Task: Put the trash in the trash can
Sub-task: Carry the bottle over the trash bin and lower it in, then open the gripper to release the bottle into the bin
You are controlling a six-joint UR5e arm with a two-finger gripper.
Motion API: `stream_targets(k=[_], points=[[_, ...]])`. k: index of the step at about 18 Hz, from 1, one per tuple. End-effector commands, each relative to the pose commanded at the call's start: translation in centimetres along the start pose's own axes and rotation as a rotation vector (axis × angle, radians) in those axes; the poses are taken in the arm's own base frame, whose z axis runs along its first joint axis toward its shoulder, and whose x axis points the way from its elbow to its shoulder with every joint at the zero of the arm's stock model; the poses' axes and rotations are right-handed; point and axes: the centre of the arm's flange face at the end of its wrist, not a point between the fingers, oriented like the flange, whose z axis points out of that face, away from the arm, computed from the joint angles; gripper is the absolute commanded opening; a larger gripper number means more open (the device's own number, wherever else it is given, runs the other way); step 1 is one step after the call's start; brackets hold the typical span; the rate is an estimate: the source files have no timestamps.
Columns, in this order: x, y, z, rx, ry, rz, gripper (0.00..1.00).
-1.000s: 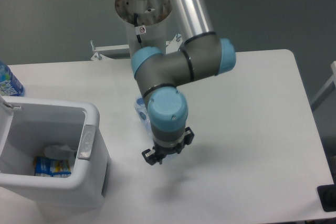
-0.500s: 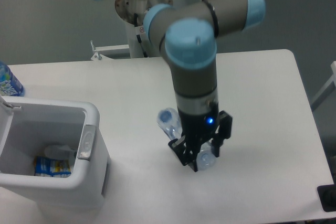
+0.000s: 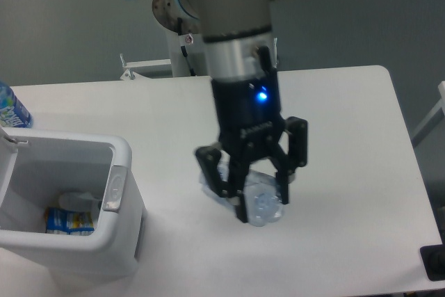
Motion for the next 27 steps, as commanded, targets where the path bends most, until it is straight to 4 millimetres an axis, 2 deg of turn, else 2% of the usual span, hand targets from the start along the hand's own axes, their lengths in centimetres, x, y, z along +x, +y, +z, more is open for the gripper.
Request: stream_targets(k=[6,11,15,17,21,23,25,27], points=[[6.5,1.6,-1.5,0.018,0.108,0.062,0.56],[9.0,3.1,-1.1,-0.044,0.289,0.072,0.56],[9.8,3.3,-1.3,-0.059,0.356,0.078,0.56],[10.3,3.8,-0.6,-0.073,0.373,0.086,0.56],[13.4,6.3,1.7,-0.110,0.411,0.173,0.56],[13.6,7.7,2.6,-0.125,0.419,0.242,0.56],[15.0,9.5,3.1,-0.145,0.443,0.313,0.56],[14.8,10.4,3.4,-0.158,0.444,0.342,0.57]])
